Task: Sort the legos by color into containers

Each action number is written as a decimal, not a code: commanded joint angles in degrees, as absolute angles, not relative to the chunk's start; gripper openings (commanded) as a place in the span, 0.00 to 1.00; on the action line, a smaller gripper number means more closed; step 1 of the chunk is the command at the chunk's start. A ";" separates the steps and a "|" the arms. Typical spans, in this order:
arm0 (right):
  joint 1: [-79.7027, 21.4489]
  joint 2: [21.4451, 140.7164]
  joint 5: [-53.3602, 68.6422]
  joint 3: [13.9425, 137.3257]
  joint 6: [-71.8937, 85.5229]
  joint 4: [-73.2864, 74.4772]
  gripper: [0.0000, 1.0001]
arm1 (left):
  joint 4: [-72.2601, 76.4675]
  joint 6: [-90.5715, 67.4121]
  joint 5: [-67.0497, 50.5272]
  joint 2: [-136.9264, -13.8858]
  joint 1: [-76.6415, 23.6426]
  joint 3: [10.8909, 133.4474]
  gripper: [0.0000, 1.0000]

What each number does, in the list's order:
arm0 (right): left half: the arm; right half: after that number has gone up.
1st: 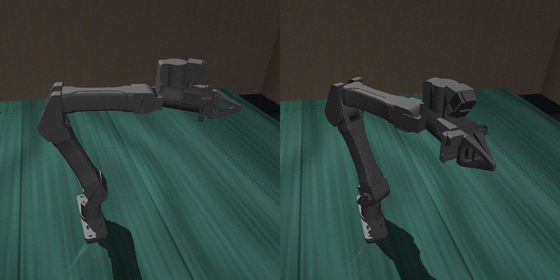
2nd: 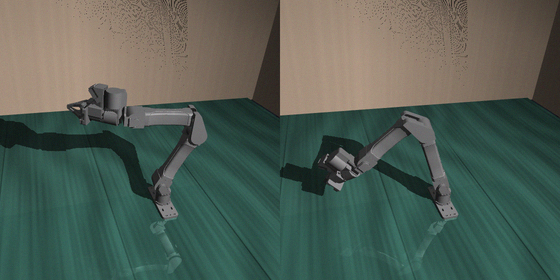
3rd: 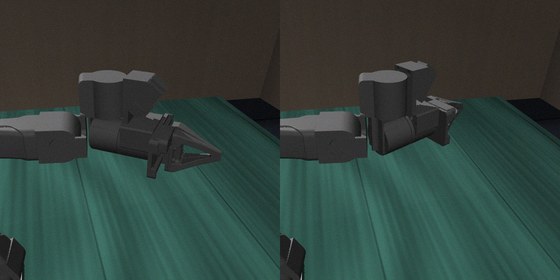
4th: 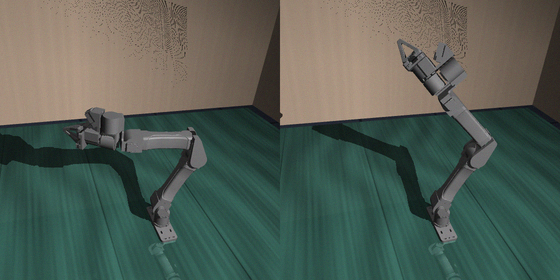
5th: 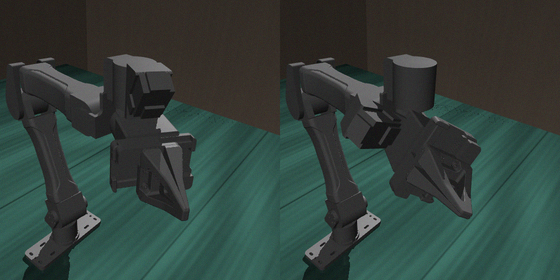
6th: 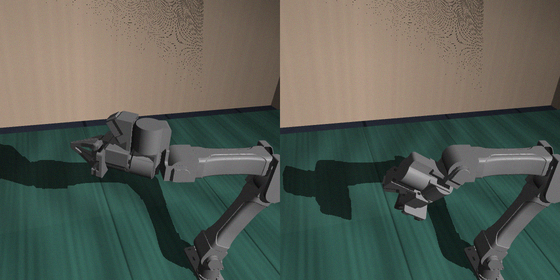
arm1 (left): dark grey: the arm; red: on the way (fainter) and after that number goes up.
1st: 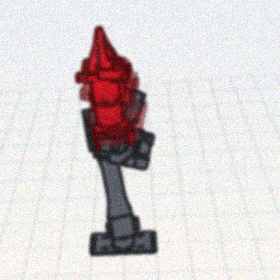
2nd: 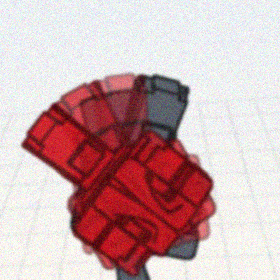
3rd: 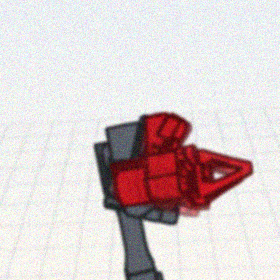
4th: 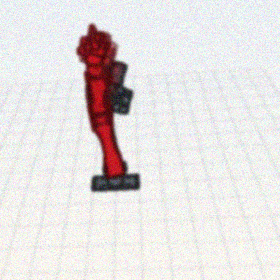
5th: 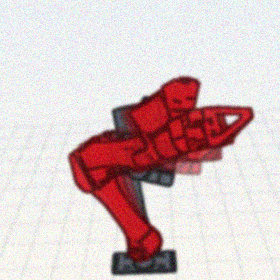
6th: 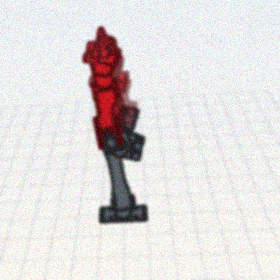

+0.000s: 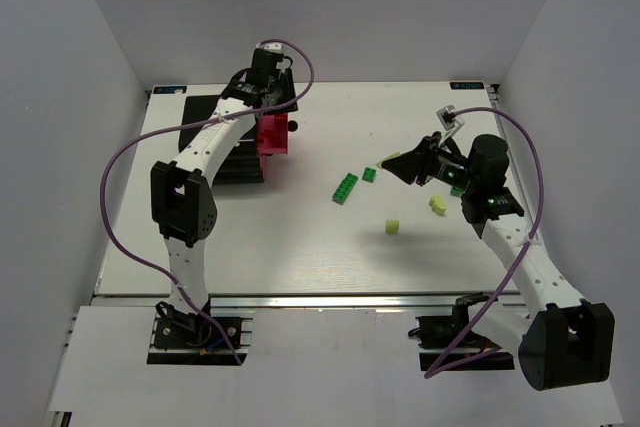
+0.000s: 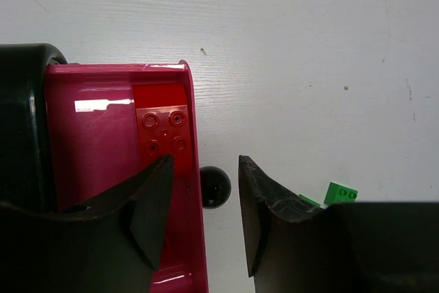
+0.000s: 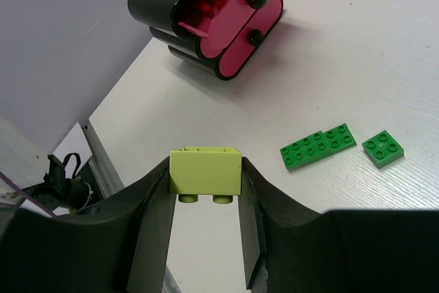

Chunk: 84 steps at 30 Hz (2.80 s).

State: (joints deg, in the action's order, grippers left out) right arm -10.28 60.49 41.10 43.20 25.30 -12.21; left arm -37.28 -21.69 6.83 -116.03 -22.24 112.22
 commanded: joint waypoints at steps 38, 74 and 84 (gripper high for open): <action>-8.88 60.29 42.89 42.71 25.84 -14.85 0.00 | -34.47 -22.24 9.15 -113.13 -19.51 106.80 0.53; -8.88 60.73 43.33 42.71 25.75 -14.85 0.00 | -33.66 -19.86 14.32 -116.01 -20.57 113.47 0.50; -8.79 61.17 43.59 42.80 25.66 -14.94 0.00 | -33.75 -19.42 15.38 -116.02 -20.57 111.54 0.47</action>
